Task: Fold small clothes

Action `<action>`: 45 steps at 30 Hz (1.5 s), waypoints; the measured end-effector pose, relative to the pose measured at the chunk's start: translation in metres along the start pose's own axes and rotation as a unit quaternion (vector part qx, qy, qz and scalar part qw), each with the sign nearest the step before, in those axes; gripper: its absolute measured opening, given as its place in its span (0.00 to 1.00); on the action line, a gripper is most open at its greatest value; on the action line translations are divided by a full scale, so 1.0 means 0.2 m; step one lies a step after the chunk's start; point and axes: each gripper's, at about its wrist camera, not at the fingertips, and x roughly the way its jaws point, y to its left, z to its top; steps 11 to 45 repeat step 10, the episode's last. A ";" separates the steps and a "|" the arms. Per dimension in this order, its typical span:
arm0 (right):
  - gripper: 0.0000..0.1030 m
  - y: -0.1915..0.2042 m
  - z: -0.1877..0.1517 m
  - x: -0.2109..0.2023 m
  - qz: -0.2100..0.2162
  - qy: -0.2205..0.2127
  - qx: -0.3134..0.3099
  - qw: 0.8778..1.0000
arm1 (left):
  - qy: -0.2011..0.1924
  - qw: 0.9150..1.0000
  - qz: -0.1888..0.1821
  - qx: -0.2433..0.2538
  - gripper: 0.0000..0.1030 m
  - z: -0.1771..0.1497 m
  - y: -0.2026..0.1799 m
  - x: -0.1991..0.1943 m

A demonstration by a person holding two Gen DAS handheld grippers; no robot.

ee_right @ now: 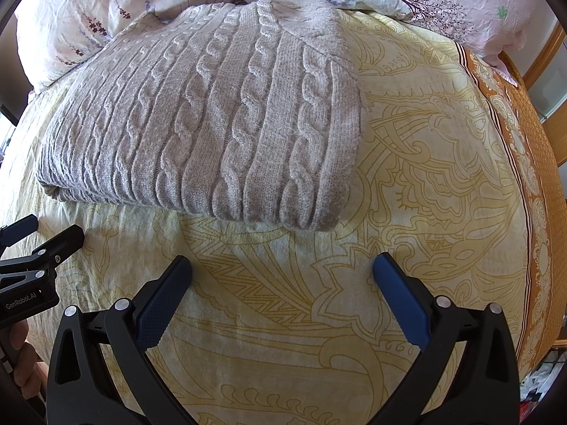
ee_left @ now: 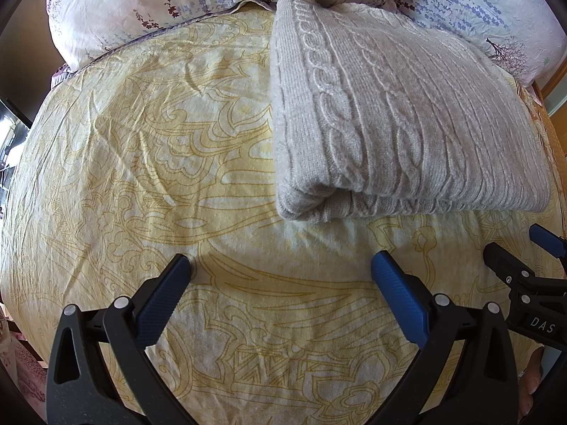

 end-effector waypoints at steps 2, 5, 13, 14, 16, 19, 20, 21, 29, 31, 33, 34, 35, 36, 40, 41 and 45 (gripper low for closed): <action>0.99 0.00 0.00 0.00 0.000 0.000 0.000 1.000 | 0.000 1.000 0.000 0.000 0.98 0.00 0.00 0.00; 0.99 0.00 0.00 0.00 0.000 0.000 0.000 1.000 | 0.000 1.000 0.000 0.001 0.98 0.00 0.00 0.00; 0.99 0.00 0.00 0.00 0.000 0.000 0.000 1.000 | 0.000 1.000 0.000 0.001 0.98 0.01 0.00 0.00; 0.99 0.00 0.00 0.00 0.000 0.000 0.000 1.000 | 0.000 1.000 0.000 0.001 0.98 0.01 0.00 0.00; 0.99 0.00 0.00 0.00 0.000 0.000 0.000 1.000 | 0.000 1.000 0.000 0.001 0.98 0.01 0.00 0.00; 0.99 0.00 0.00 0.00 0.000 0.000 0.000 1.000 | 0.000 1.000 0.000 0.001 0.98 0.01 0.00 0.00; 0.99 0.00 0.00 0.00 0.000 0.000 0.000 1.000 | 0.000 1.000 0.000 0.001 0.98 0.01 0.00 0.00; 0.99 0.00 0.00 0.00 0.000 0.000 0.000 1.000 | 0.000 1.000 0.000 0.001 0.98 0.01 0.00 0.00; 0.99 0.00 0.00 0.00 0.000 0.000 0.000 1.000 | 0.000 1.000 0.000 0.001 0.98 0.01 0.00 0.00; 0.99 0.00 0.00 0.00 0.000 0.000 0.000 1.000 | 0.000 1.000 0.000 0.001 0.98 0.01 0.00 0.00; 0.99 0.00 0.00 0.00 0.000 0.000 0.000 1.000 | 0.000 1.000 0.000 0.001 0.98 0.01 0.00 0.00; 0.99 0.00 0.00 0.00 0.000 0.000 0.000 1.000 | 0.000 1.000 0.000 0.001 0.98 0.01 0.00 0.00; 0.99 0.00 0.00 0.00 0.000 0.000 0.000 1.000 | 0.000 1.000 0.000 0.001 0.98 0.01 0.00 0.00; 0.99 0.00 0.00 0.00 0.000 0.000 0.000 1.000 | 0.000 1.000 0.000 0.001 0.98 0.01 0.00 0.00; 0.99 0.00 0.00 0.00 0.000 0.000 0.000 1.000 | 0.000 1.000 0.000 0.001 0.98 0.01 0.00 0.00; 0.99 0.00 0.00 0.00 0.000 0.000 0.000 1.000 | 0.000 1.000 0.000 0.001 0.98 0.01 0.00 0.00; 0.99 0.00 0.00 0.00 0.000 0.000 0.000 1.000 | 0.000 1.000 0.000 0.001 0.98 0.01 0.00 0.00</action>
